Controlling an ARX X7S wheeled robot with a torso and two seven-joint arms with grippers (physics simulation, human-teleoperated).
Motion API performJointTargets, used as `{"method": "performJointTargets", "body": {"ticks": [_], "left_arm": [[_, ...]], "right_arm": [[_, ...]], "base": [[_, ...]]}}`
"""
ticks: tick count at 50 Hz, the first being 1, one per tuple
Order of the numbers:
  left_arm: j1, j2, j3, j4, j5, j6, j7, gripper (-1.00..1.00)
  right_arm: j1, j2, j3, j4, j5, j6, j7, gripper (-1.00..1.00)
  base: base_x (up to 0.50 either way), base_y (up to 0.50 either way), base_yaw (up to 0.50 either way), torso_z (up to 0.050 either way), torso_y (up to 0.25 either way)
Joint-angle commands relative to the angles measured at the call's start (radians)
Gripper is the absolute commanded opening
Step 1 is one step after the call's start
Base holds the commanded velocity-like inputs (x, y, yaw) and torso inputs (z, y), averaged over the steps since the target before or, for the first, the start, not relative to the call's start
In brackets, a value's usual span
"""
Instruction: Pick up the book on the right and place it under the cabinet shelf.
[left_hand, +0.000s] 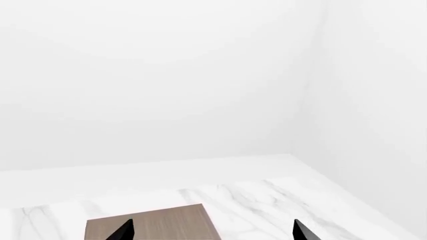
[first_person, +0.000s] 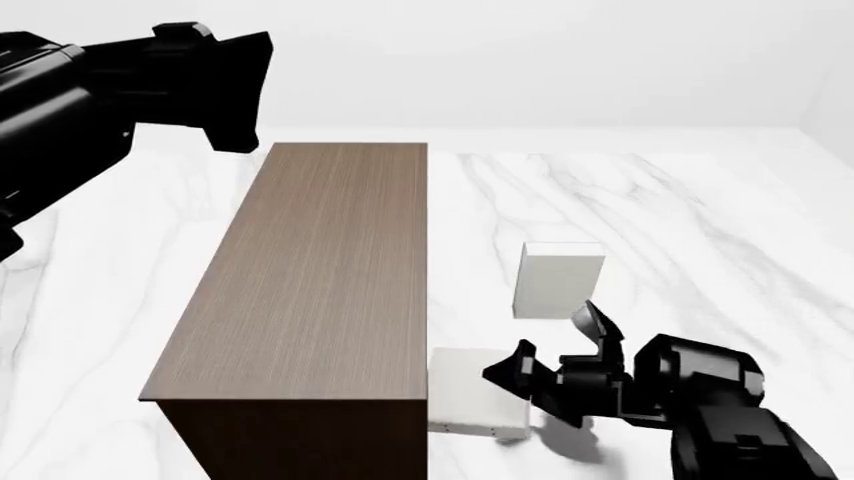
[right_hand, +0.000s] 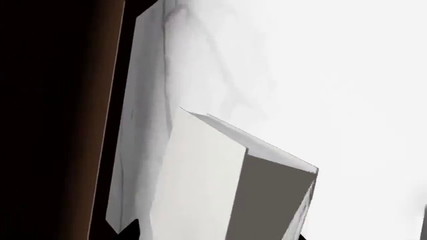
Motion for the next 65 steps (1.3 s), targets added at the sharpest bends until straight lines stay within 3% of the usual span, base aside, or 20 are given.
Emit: {"method": "performJointTargets", "body": {"ticks": [1, 18, 33, 43, 50, 58, 65], "left_arm": [[-0.006, -0.003, 0.005, 0.002, -0.007, 0.004, -0.003, 1.00], [0.010, -0.010, 0.002, 0.007, 0.003, 0.016, 0.009, 1.00], [0.021, -0.007, 0.004, 0.008, 0.016, 0.025, 0.024, 1.00], [0.012, -0.011, 0.009, 0.009, 0.009, 0.027, 0.019, 1.00], [0.002, -0.012, 0.015, 0.008, 0.003, 0.027, 0.015, 1.00], [-0.002, -0.020, 0.015, 0.015, -0.016, 0.031, 0.000, 1.00], [0.000, -0.025, 0.016, 0.022, -0.031, 0.035, -0.009, 1.00]], "right_arm": [[0.019, -0.025, 0.176, -0.001, -0.177, -0.027, 0.044, 1.00], [0.072, -0.074, 0.236, -0.001, -0.255, -0.086, 0.203, 1.00], [0.076, -0.017, 0.199, -0.014, -0.286, -0.203, 0.241, 1.00], [-0.178, -0.004, 0.223, -0.635, -0.279, 0.087, 0.247, 1.00], [-0.300, 0.004, 0.225, -0.877, -0.301, 0.110, 0.275, 1.00], [-0.413, 0.024, 0.199, -1.016, -0.342, 0.042, 0.313, 1.00], [-0.450, 0.035, 0.159, -0.986, -0.371, -0.025, 0.336, 1.00]], "base": [[0.00, 0.00, 0.00, 0.000, 0.000], [0.00, 0.00, 0.00, 0.000, 0.001], [0.00, 0.00, 0.00, 0.000, 0.000], [0.00, 0.00, 0.00, 0.000, 0.000], [0.00, 0.00, 0.00, 0.000, 0.000], [0.00, 0.00, 0.00, 0.000, 0.000], [0.00, 0.00, 0.00, 0.000, 0.000]]}}
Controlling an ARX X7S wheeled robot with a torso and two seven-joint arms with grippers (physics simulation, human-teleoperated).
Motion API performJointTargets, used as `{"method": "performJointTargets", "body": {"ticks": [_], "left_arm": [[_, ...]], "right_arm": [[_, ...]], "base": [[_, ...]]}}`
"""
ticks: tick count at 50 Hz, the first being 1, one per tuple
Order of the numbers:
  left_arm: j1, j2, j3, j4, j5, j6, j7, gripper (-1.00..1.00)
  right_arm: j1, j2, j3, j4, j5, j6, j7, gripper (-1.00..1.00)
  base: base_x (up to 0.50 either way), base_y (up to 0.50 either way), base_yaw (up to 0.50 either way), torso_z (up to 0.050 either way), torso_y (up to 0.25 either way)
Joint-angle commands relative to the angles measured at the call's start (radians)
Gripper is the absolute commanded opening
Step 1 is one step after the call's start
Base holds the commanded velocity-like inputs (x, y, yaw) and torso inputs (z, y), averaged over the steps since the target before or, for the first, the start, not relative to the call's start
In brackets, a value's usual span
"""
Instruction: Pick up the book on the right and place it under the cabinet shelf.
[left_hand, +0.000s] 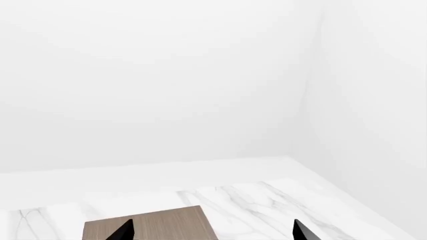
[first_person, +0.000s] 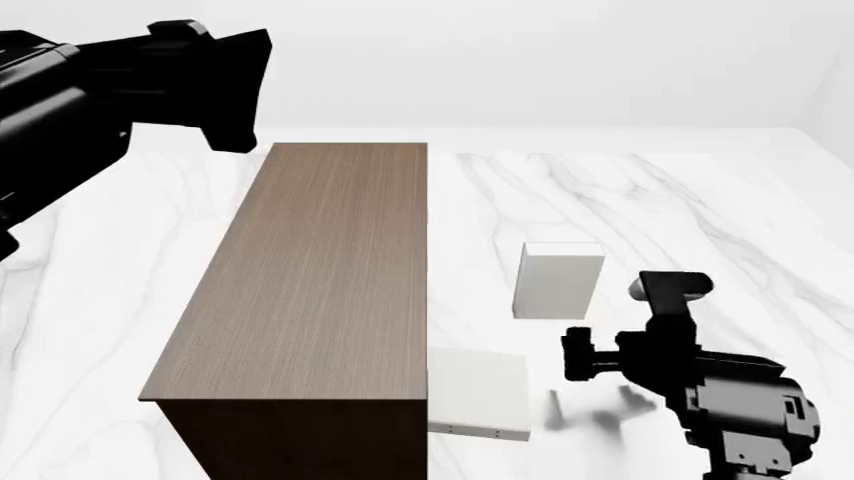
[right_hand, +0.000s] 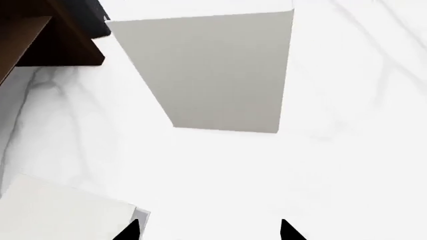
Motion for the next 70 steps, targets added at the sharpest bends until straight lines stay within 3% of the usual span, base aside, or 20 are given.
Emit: {"method": "performJointTargets", "body": {"ticks": [1, 12, 28, 56, 70], "left_arm": [[0.002, -0.009, 0.001, 0.010, -0.025, 0.007, -0.014, 1.00], [0.056, -0.051, -0.040, 0.059, -0.081, 0.039, -0.050, 1.00], [0.215, -0.138, -0.199, 0.211, -0.182, 0.156, -0.156, 1.00], [0.302, -0.138, -0.263, 0.244, -0.170, 0.193, -0.147, 1.00], [0.308, -0.140, -0.265, 0.247, -0.169, 0.198, -0.146, 1.00]], "right_arm": [[-0.107, 0.018, -0.045, -0.094, -0.045, -0.067, 0.042, 1.00], [-0.094, 0.009, -0.088, 0.049, -0.061, -0.189, 0.070, 1.00], [-0.034, -0.023, -0.145, 0.285, -0.071, -0.369, 0.098, 1.00], [0.060, -0.097, -0.221, 0.548, -0.075, -0.545, 0.090, 1.00], [0.143, -0.123, -0.268, 0.800, -0.088, -0.690, 0.089, 1.00]], "base": [[0.00, 0.00, 0.00, 0.000, 0.000], [0.00, 0.00, 0.00, 0.000, 0.000], [0.00, 0.00, 0.00, 0.000, 0.000], [0.00, 0.00, 0.00, 0.000, 0.000], [0.00, 0.00, 0.00, 0.000, 0.000]]}}
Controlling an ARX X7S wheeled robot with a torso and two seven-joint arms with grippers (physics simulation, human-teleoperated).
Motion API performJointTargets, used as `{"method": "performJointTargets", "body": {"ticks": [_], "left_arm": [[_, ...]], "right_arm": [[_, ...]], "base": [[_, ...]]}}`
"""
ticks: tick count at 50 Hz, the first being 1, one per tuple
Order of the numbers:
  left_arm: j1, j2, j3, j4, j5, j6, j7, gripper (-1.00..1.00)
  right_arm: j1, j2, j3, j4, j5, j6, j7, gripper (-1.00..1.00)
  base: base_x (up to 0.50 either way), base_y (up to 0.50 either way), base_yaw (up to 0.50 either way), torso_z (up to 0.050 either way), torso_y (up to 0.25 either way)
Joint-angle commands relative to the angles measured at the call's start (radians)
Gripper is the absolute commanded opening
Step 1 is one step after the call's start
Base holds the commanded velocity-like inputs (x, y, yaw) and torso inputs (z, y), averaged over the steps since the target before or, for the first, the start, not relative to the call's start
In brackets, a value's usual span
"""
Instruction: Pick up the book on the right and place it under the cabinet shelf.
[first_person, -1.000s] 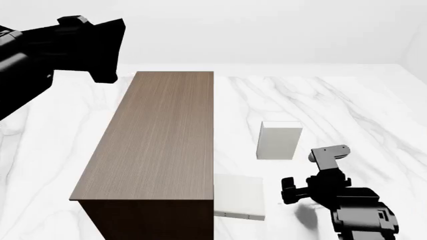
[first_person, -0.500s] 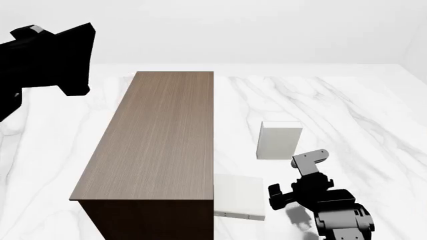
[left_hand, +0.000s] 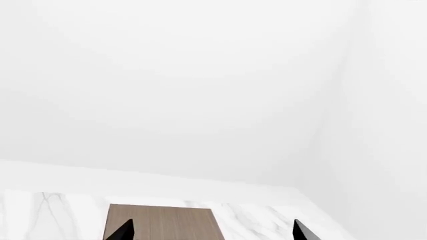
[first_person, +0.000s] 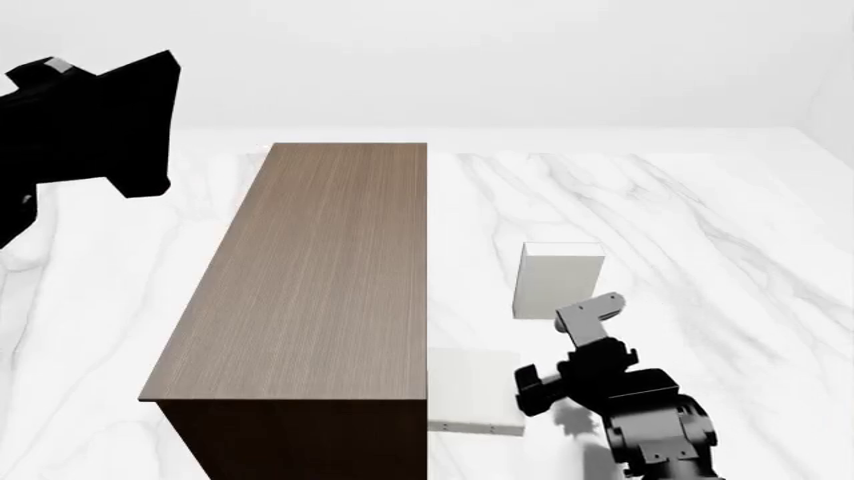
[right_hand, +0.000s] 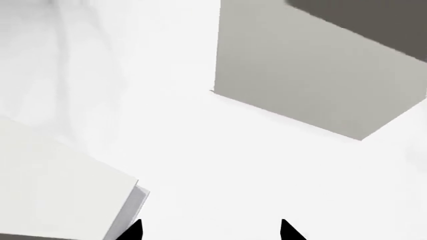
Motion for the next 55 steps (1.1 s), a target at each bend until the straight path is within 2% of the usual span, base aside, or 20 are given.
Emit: {"method": "performJointTargets", "body": {"ticks": [1, 55], "left_arm": [[0.009, -0.002, -0.005, 0.004, 0.001, 0.006, 0.001, 1.00], [-0.008, -0.002, 0.020, -0.005, 0.015, 0.012, 0.012, 1.00]], "right_arm": [[0.068, -0.038, -0.042, 0.230, -0.019, -0.125, -0.018, 1.00], [0.111, -0.161, -0.196, 0.273, 0.074, -0.159, -0.096, 1.00]], "base": [[0.00, 0.00, 0.00, 0.000, 0.000], [0.00, 0.00, 0.00, 0.000, 0.000]]}}
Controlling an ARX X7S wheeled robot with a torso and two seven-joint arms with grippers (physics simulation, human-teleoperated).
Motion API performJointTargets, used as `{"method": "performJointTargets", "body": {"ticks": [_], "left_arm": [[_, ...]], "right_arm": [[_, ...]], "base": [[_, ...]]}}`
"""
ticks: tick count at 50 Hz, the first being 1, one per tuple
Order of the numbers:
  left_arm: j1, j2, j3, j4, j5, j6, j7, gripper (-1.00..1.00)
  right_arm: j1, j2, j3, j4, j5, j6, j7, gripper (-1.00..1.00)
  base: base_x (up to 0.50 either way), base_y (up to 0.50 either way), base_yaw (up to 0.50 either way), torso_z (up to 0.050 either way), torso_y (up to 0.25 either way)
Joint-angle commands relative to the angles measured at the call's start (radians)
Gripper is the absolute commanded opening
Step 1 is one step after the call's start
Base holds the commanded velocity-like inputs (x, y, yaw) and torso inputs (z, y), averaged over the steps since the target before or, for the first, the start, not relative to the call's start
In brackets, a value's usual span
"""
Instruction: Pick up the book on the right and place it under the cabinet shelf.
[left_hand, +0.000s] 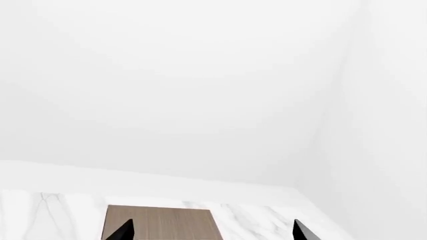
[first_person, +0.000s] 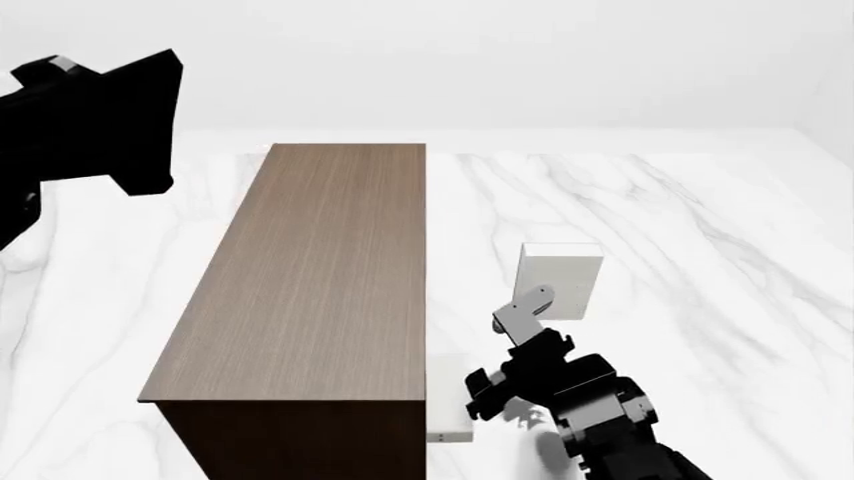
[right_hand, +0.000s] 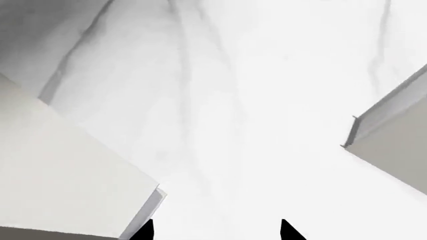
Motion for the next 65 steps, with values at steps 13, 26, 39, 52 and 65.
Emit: {"method": "performJointTargets", "body": {"ticks": [13, 26, 39, 52, 65], "left_arm": [[-0.016, 0.004, 0.018, -0.013, 0.016, -0.002, 0.011, 1.00], [-0.013, -0.013, 0.010, 0.001, -0.008, 0.007, -0.005, 1.00], [-0.003, -0.017, 0.006, 0.002, -0.008, 0.012, -0.005, 1.00], [0.014, -0.018, -0.002, 0.001, 0.002, 0.015, 0.003, 1.00], [0.014, -0.030, -0.005, 0.013, -0.017, 0.024, -0.014, 1.00]], "right_arm": [[0.012, -0.042, -0.317, 0.016, 0.360, 0.013, -0.011, 1.00], [-0.004, -0.039, -0.393, 0.016, 0.445, -0.005, -0.020, 1.00], [-0.022, -0.038, -0.342, 0.016, 0.391, -0.007, -0.050, 1.00], [-0.025, -0.040, -0.284, 0.016, 0.371, 0.005, -0.097, 1.00], [-0.012, -0.038, -0.121, 0.017, 0.358, 0.128, -0.205, 1.00]], "base": [[0.00, 0.00, 0.00, 0.000, 0.000], [0.00, 0.00, 0.00, 0.000, 0.000], [0.00, 0.00, 0.00, 0.000, 0.000], [0.00, 0.00, 0.00, 0.000, 0.000], [0.00, 0.00, 0.00, -0.002, 0.000]]}}
